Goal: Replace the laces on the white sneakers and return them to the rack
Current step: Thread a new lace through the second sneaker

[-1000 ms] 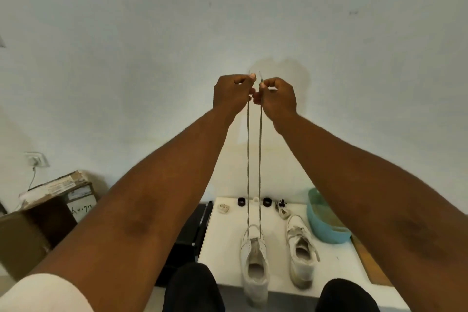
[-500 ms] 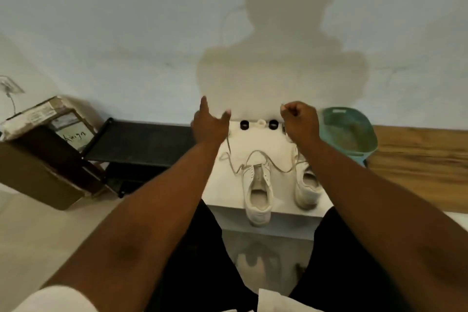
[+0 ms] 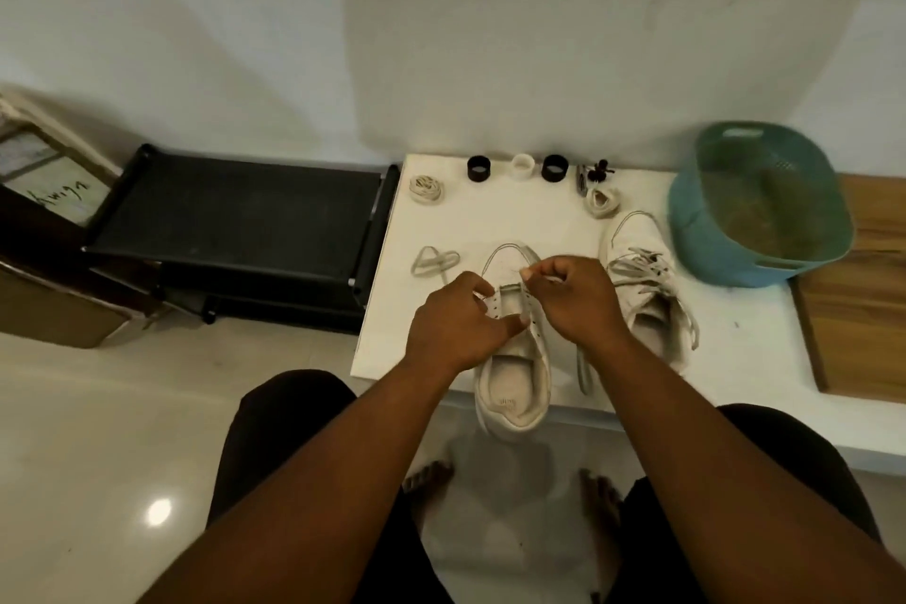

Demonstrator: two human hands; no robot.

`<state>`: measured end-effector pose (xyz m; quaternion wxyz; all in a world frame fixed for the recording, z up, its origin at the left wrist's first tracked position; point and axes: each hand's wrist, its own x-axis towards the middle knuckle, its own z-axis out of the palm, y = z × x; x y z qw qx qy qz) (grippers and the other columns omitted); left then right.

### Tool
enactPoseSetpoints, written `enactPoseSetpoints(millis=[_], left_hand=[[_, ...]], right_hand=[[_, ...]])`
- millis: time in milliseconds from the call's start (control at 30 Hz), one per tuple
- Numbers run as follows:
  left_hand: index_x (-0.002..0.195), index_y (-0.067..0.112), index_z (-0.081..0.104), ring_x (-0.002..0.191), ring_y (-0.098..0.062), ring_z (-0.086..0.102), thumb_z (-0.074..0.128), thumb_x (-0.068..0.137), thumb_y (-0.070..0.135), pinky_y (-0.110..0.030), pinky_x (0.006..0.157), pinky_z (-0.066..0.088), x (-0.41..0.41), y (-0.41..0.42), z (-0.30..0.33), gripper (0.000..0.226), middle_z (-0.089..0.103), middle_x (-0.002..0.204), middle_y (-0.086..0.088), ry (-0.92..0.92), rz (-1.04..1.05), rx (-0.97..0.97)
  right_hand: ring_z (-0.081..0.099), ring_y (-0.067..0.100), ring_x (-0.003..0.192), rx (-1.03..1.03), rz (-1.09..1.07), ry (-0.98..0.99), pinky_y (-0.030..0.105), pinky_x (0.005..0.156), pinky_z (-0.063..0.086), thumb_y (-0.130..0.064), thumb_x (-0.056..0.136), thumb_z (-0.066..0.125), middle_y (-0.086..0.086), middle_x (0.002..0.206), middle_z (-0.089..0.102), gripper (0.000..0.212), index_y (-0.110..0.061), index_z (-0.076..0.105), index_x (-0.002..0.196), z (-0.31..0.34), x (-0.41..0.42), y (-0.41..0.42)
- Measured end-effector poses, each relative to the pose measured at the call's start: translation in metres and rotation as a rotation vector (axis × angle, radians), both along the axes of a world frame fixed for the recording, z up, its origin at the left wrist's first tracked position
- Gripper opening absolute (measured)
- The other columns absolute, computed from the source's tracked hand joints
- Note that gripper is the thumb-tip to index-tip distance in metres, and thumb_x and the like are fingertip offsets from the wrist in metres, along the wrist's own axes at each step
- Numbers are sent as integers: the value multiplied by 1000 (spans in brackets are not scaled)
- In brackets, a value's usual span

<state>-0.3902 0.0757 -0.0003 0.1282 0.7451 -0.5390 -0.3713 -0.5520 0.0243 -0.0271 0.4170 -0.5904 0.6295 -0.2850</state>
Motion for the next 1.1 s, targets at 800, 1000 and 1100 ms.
enactPoseSetpoints(millis=[800, 1000, 1100], left_hand=[[85, 14, 78, 79, -19, 70, 57, 76, 43, -43, 76, 59, 4, -3, -23, 37, 75, 80, -1, -38, 20, -191], [88, 22, 82, 74, -10, 71, 68, 84, 33, -32, 78, 58, 7, -3, -25, 18, 76, 79, 10, 150, 100, -204], [82, 15, 80, 61, -20, 70, 62, 93, 17, -34, 65, 57, 14, -5, -31, 21, 75, 73, -2, 375, 249, -120]], right_hand=[[66, -1, 71, 45, 132, -25, 16, 68, 47, -20, 91, 74, -14, 76, 72, 7, -20, 79, 86, -27, 9, 2], [70, 4, 81, 27, 129, -15, 25, 80, 54, -22, 90, 76, -16, 79, 72, 6, -23, 80, 86, -32, 11, 3], [67, 4, 77, 33, 164, 15, 29, 80, 55, -23, 89, 78, -17, 78, 71, 3, -23, 81, 88, -34, 12, 3]])
